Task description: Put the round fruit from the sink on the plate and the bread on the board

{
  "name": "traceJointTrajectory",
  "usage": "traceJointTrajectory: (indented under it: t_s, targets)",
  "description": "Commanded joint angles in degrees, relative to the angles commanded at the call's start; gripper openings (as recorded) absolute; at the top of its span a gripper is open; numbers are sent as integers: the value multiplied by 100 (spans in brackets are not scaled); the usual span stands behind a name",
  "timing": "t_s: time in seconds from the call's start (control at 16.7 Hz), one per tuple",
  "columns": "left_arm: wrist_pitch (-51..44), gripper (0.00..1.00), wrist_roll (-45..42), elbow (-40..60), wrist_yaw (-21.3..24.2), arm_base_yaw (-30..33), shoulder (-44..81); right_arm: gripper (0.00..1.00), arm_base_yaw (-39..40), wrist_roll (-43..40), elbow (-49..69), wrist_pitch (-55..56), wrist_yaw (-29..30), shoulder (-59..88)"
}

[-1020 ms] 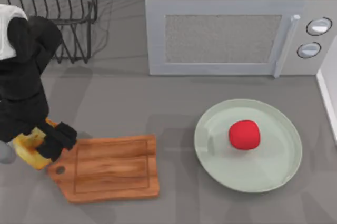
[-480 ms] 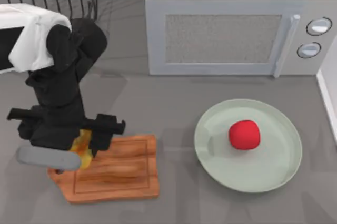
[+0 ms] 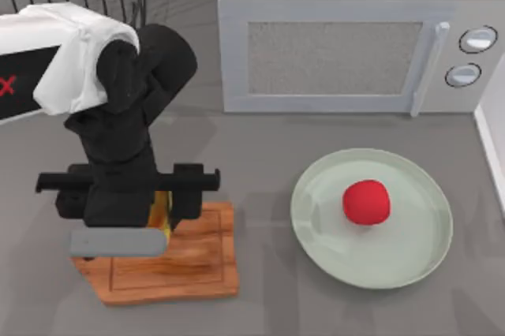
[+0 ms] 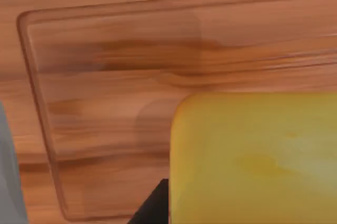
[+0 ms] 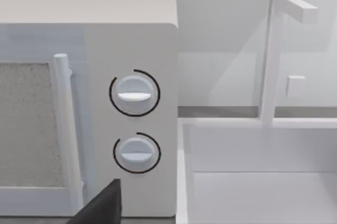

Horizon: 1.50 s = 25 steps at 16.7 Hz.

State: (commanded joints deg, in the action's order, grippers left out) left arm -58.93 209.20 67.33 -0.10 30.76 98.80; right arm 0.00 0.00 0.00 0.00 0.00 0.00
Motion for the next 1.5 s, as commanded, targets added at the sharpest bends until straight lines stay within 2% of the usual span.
traceJointTrajectory:
  t_s: [0.54,1.02,1.32,1.5]
  targets:
    - [60,0,29,-43,2,-6,38,100,0,0,0,0,0,0]
    - [950,0,31,-562,9,19,325,100,0,0,0,0,0,0]
    - [1022,0,31,-628,4,19,379,100,0,0,0,0,0,0]
    - [1022,23,31,-628,4,19,379,100,0,0,0,0,0,0]
